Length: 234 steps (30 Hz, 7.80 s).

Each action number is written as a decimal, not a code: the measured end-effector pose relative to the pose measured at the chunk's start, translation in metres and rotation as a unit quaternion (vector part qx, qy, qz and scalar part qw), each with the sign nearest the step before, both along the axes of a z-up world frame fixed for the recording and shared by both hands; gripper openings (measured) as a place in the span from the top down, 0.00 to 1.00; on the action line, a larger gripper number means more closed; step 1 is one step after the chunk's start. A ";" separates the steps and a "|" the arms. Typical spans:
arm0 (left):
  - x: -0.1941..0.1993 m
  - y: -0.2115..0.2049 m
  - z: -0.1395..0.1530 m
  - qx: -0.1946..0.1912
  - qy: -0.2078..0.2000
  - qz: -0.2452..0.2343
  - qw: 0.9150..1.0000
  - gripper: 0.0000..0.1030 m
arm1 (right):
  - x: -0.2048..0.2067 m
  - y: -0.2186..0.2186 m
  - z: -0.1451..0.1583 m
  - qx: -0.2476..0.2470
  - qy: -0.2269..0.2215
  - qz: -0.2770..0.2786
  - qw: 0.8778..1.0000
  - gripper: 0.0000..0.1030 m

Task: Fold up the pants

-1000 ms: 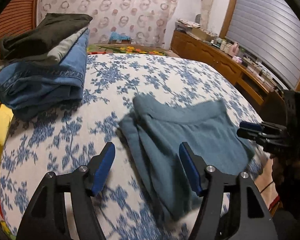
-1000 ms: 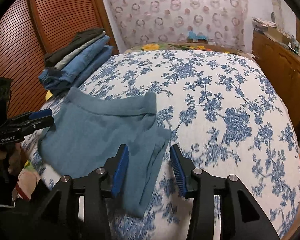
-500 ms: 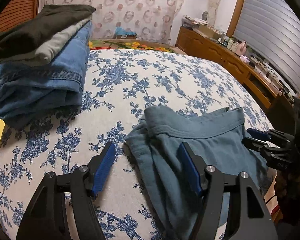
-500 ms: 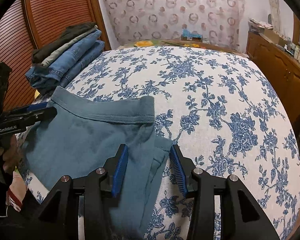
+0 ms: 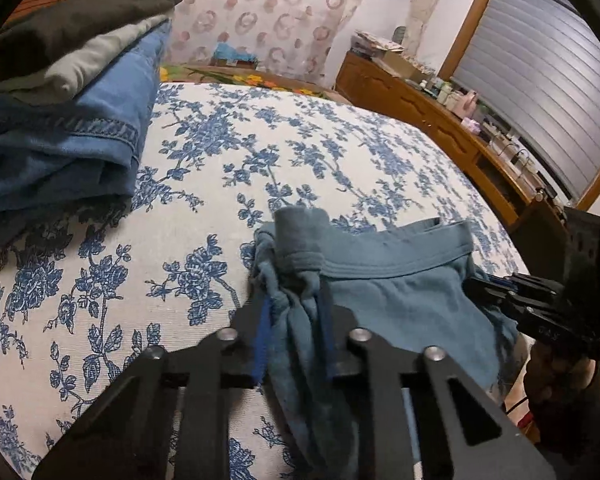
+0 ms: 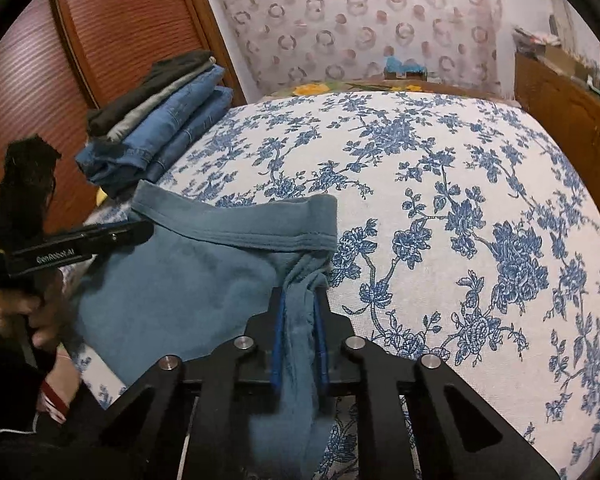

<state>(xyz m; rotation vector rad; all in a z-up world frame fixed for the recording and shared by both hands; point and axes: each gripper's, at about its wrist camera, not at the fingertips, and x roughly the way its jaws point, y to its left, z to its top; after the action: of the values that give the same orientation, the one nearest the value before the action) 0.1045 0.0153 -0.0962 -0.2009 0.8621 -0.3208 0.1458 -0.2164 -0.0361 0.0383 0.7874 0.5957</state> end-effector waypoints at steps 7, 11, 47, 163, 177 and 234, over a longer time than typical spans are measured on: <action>-0.017 -0.003 0.019 -0.010 -0.035 -0.011 0.999 0.86 | -0.013 -0.002 0.012 0.012 -0.030 -0.002 0.999 0.90; -0.029 -0.005 0.035 -0.015 -0.059 -0.016 0.998 0.86 | -0.023 -0.001 0.021 0.008 -0.051 0.000 0.999 0.90; -0.035 0.016 0.111 0.005 -0.178 0.014 0.984 0.86 | -0.013 0.024 0.091 -0.021 -0.182 0.061 0.981 0.90; 0.000 0.139 0.104 0.114 -0.147 0.255 0.949 0.13 | 0.180 0.168 0.103 -0.006 -0.177 0.207 0.962 0.43; -0.024 0.099 0.107 0.132 -0.153 0.213 0.956 0.13 | 0.098 0.107 0.103 0.000 -0.186 0.145 0.972 0.29; -0.059 -0.032 0.153 0.107 -0.206 0.114 0.966 0.13 | -0.110 0.006 0.096 -0.006 -0.215 -0.124 0.969 0.29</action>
<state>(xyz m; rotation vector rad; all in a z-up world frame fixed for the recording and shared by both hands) 0.0459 -0.0163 0.0566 -0.0282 0.4504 -0.0466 0.0355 -0.2100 0.0601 -0.0035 0.3568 0.3423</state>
